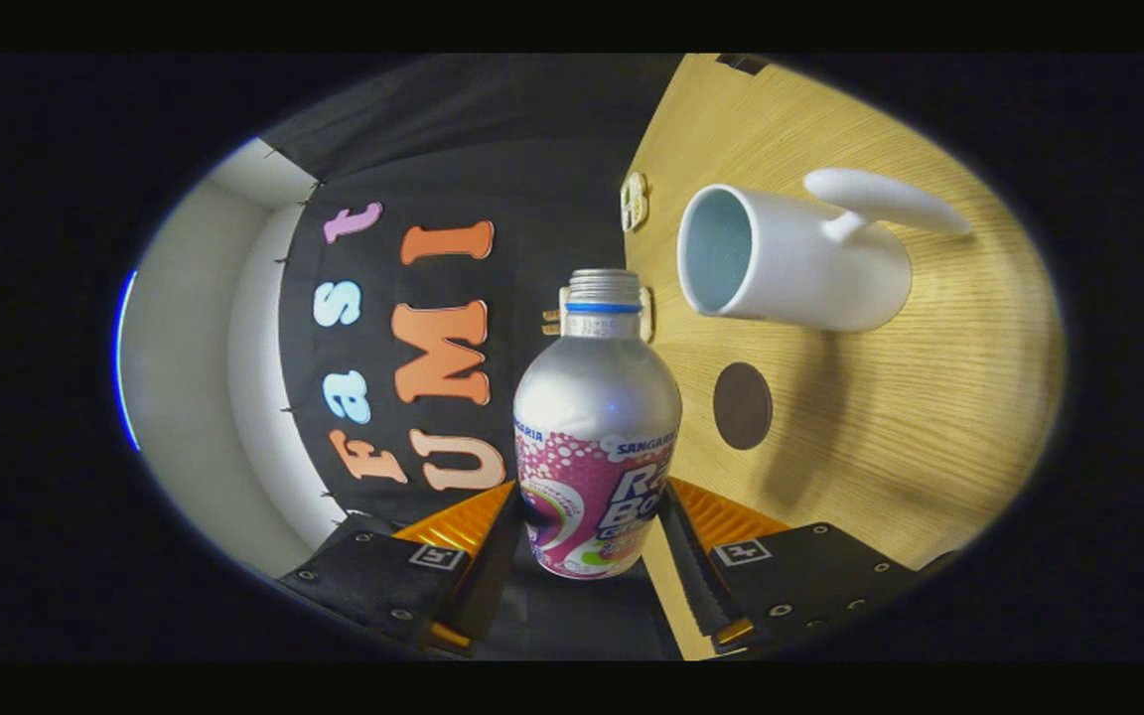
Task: Take the bottle from table, then pour the juice into the cup, finally place the bottle on the coaster
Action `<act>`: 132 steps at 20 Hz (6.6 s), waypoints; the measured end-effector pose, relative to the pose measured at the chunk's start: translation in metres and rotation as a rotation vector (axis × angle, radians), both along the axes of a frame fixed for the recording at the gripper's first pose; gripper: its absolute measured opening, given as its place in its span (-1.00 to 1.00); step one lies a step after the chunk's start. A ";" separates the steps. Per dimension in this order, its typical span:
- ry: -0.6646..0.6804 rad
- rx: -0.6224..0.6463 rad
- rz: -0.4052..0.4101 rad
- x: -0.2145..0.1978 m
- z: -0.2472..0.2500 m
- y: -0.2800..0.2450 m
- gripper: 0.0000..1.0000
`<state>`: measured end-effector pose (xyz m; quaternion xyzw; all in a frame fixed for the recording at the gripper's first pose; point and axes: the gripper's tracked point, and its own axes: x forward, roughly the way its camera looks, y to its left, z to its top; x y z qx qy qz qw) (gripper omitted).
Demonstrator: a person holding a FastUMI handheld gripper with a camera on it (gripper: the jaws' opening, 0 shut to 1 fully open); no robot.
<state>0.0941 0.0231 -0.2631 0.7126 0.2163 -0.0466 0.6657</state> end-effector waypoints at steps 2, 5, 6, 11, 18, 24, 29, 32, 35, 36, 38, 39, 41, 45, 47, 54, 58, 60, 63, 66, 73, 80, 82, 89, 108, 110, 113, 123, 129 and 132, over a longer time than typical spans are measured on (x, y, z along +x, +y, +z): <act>-0.002 0.039 0.006 0.003 0.006 0.004 0.51; -0.002 0.108 -0.019 0.004 0.012 0.001 0.52; 0.004 0.120 -0.026 0.004 0.011 0.001 0.52; -0.008 0.220 -0.076 0.007 0.026 -0.006 0.51; -0.026 0.354 -0.134 0.007 0.047 -0.013 0.51; -0.033 0.391 -0.152 0.012 0.053 -0.011 0.51; -0.028 0.404 -0.165 0.016 0.052 -0.013 0.51; -0.026 0.411 -0.174 0.015 0.050 -0.015 0.51; -0.028 0.419 -0.187 0.015 0.050 -0.019 0.51; -0.028 0.418 -0.187 0.016 0.049 -0.019 0.51; -0.027 0.425 -0.193 0.016 0.049 -0.021 0.51; -0.027 0.431 -0.199 0.016 0.048 -0.024 0.51; -0.029 0.439 -0.207 0.015 0.050 -0.026 0.51; -0.038 0.458 -0.220 0.018 0.051 -0.031 0.51; -0.041 0.470 -0.228 0.017 0.051 -0.032 0.51; -0.049 0.509 -0.255 0.018 0.053 -0.039 0.51; -0.052 0.533 -0.269 0.021 0.054 -0.042 0.51; -0.052 0.543 -0.273 0.022 0.055 -0.043 0.52; -0.050 0.559 -0.278 0.024 0.054 -0.044 0.51; -0.046 0.580 -0.289 0.023 0.055 -0.046 0.51; -0.063 0.622 -0.310 0.024 0.065 -0.051 0.51; -0.055 0.661 -0.317 0.027 0.073 -0.048 0.51; -0.060 0.675 -0.324 0.027 0.077 -0.050 0.51; -0.083 0.701 -0.334 0.029 0.097 -0.054 0.51; 0.024 0.386 -0.216 0.025 0.057 -0.029 0.51; 0.027 0.291 -0.179 0.023 0.054 -0.025 0.52; 0.000 0.121 -0.140 0.020 0.054 -0.029 0.51; -0.068 -0.478 -0.038 0.003 0.040 -0.076 0.51; -0.148 -0.974 0.074 0.017 0.052 -0.101 0.52; -0.143 -1.182 0.158 0.023 0.045 -0.092 0.53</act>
